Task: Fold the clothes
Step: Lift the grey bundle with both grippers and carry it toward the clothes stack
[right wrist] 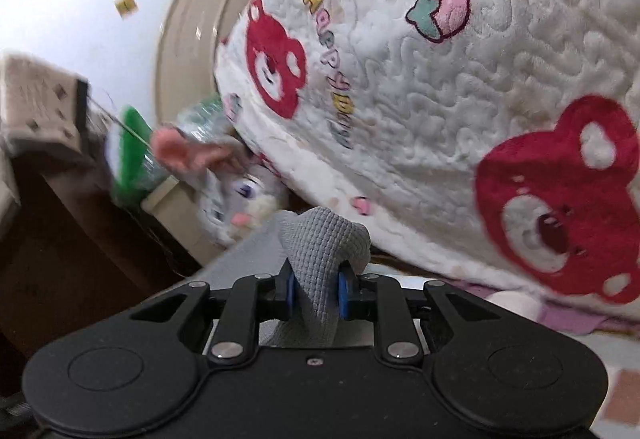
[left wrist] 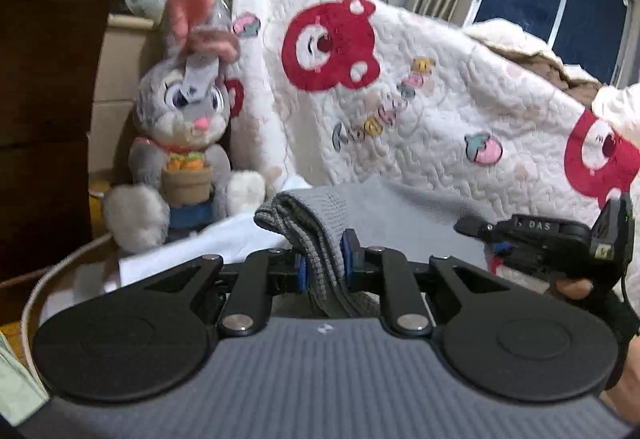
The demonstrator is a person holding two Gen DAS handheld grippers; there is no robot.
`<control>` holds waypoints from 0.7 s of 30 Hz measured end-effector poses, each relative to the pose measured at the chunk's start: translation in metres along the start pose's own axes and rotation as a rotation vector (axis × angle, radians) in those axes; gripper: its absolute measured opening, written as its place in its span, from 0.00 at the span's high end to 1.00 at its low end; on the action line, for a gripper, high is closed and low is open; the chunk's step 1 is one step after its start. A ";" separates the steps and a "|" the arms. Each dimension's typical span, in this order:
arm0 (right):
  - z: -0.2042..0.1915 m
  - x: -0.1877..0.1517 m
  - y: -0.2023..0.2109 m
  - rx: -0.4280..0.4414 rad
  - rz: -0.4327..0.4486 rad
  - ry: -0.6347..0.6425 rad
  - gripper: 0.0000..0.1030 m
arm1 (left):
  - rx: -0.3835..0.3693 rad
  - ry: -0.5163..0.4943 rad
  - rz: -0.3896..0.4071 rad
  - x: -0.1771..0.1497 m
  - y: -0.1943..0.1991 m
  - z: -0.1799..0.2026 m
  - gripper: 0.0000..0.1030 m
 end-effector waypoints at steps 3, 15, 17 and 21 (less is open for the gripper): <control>0.009 0.003 -0.005 0.077 -0.031 -0.058 0.78 | -0.014 0.021 0.016 0.006 0.008 -0.001 0.94; 0.020 -0.012 0.006 -0.112 0.081 0.001 0.52 | 0.151 -0.094 0.109 0.007 0.032 0.014 0.68; 0.016 -0.009 0.015 -0.112 0.134 0.024 0.51 | 0.071 -0.102 0.083 0.013 0.025 0.020 0.68; -0.017 -0.013 0.038 -0.099 0.249 0.290 0.64 | -0.005 -0.084 -0.110 -0.001 -0.011 0.018 0.68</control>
Point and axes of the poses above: each gripper's, at about its wrist camera, not at the fingertips, and y roughly against the way its jaws point, z to its right, x to its top, the point moved 3 cm from there along -y, roughly the way its jaws point, and after that the axes turned 2 degrees about -x, right-handed, at the moved point
